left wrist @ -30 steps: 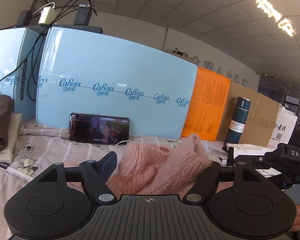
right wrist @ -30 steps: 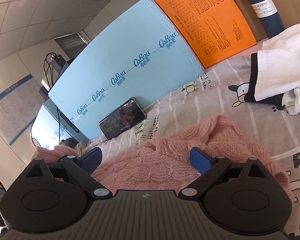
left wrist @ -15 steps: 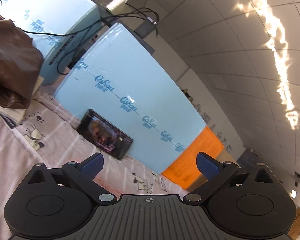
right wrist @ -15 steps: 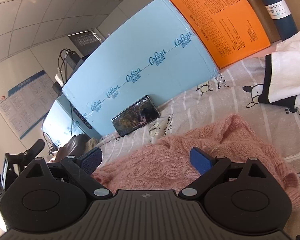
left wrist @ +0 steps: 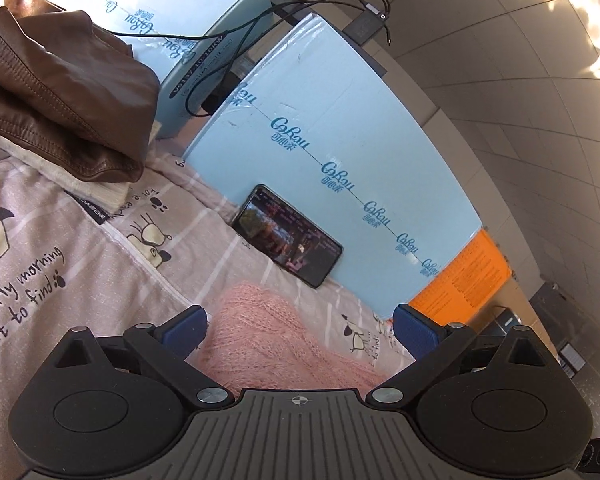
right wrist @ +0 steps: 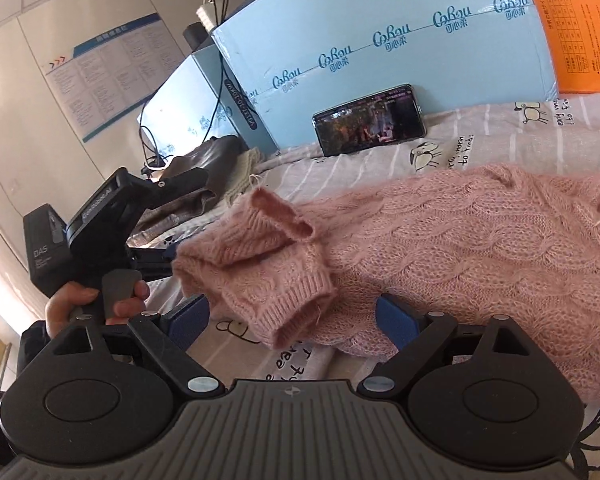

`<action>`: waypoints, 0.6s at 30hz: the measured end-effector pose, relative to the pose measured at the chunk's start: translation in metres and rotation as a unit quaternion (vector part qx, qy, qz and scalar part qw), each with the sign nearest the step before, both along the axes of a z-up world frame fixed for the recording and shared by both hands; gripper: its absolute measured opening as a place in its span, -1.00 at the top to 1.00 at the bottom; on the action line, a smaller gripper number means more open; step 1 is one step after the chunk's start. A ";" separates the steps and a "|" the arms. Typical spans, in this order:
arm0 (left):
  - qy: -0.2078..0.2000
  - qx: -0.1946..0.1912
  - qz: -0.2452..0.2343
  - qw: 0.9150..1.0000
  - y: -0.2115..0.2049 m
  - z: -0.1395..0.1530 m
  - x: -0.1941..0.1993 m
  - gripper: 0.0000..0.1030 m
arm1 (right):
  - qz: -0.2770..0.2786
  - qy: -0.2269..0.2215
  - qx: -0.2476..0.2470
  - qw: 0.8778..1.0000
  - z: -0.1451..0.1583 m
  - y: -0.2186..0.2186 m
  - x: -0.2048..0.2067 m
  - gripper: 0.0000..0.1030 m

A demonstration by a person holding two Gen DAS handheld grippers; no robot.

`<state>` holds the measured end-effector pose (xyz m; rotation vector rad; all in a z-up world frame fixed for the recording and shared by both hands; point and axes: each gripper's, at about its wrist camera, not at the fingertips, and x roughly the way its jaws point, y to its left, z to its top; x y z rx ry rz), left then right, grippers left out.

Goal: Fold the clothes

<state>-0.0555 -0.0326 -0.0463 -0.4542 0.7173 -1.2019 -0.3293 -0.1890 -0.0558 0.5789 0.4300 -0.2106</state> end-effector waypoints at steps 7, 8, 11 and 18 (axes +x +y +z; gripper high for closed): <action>0.006 0.032 -0.009 0.999 -0.010 -0.007 -0.001 -0.95 | -0.048 0.043 -0.044 0.997 -0.002 0.009 0.017 0.33; 0.009 0.038 -0.010 0.999 -0.011 -0.008 0.000 -0.95 | -0.054 0.045 -0.056 0.996 -0.002 0.011 0.019 0.45; 0.015 0.049 -0.015 0.999 -0.014 -0.012 0.001 -0.95 | -0.062 0.042 -0.088 0.993 0.001 0.016 0.023 0.69; 0.001 0.063 -0.025 0.998 -0.019 -0.015 -0.004 -0.96 | -0.107 -0.040 -0.129 0.985 0.037 0.007 0.017 0.81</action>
